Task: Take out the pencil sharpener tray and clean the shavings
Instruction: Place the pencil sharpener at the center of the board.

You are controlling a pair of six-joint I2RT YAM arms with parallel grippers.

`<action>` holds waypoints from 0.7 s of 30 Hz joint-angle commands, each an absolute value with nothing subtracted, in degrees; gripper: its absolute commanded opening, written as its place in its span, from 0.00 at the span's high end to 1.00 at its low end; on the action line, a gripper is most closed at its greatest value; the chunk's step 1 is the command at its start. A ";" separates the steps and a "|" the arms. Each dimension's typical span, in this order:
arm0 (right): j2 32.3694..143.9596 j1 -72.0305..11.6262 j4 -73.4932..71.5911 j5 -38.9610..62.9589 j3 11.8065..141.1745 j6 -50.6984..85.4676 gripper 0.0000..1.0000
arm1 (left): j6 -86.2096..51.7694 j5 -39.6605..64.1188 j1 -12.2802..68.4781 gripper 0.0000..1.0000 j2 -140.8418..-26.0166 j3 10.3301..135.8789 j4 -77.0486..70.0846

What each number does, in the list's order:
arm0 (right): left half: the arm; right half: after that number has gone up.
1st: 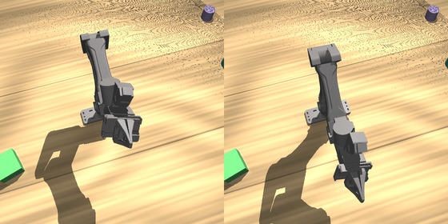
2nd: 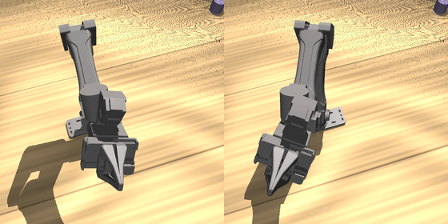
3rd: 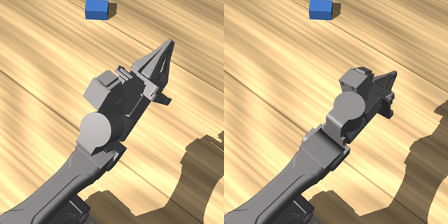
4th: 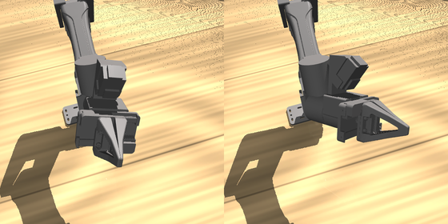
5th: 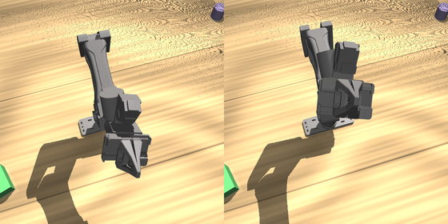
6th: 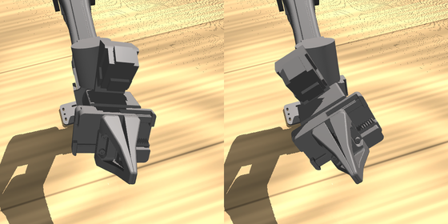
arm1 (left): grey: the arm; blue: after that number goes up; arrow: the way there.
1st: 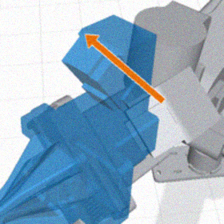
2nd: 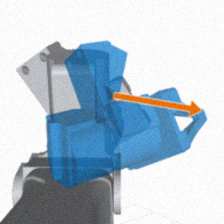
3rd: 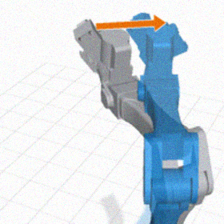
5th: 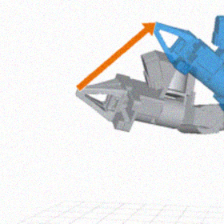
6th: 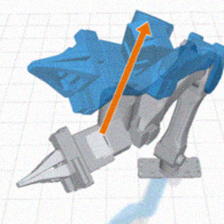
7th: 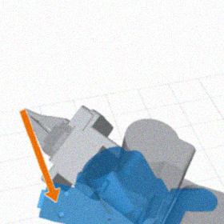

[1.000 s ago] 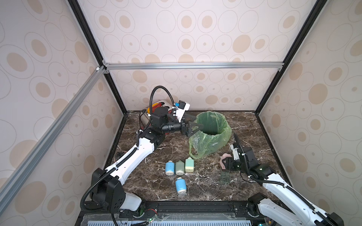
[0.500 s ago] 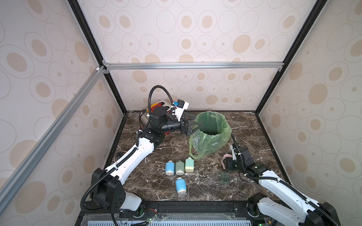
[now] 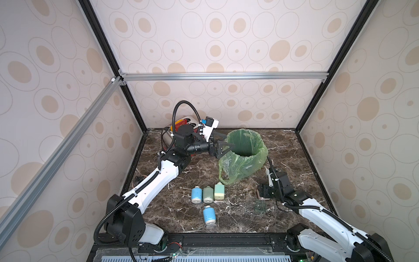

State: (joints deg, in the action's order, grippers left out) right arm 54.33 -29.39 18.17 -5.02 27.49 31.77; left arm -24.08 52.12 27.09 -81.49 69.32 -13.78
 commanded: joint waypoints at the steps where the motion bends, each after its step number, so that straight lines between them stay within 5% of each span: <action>1: 52.06 -29.35 18.26 -4.74 27.50 31.95 0.24 | -24.35 51.96 26.84 0.01 -81.74 69.24 -16.52; 4: 49.58 -29.34 20.58 -4.31 29.04 32.29 0.18 | -24.07 49.55 26.82 0.01 -81.50 68.71 -16.11; 6: 47.95 -29.33 22.59 -4.79 30.11 33.19 0.00 | -22.95 45.13 26.81 0.01 -80.92 68.60 -13.68; 15: 40.67 -32.05 21.12 6.29 32.15 29.10 0.01 | -25.00 26.46 24.05 0.01 -77.88 65.03 -10.63; 21: 50.55 -49.05 16.03 -3.22 33.85 29.68 0.01 | -28.17 17.10 21.82 0.01 -75.62 62.77 -9.20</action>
State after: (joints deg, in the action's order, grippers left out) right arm 46.41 -43.81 18.55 0.34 32.53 29.95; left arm -25.96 24.71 22.59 -78.15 63.00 -10.13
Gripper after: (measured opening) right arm 0.990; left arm 0.988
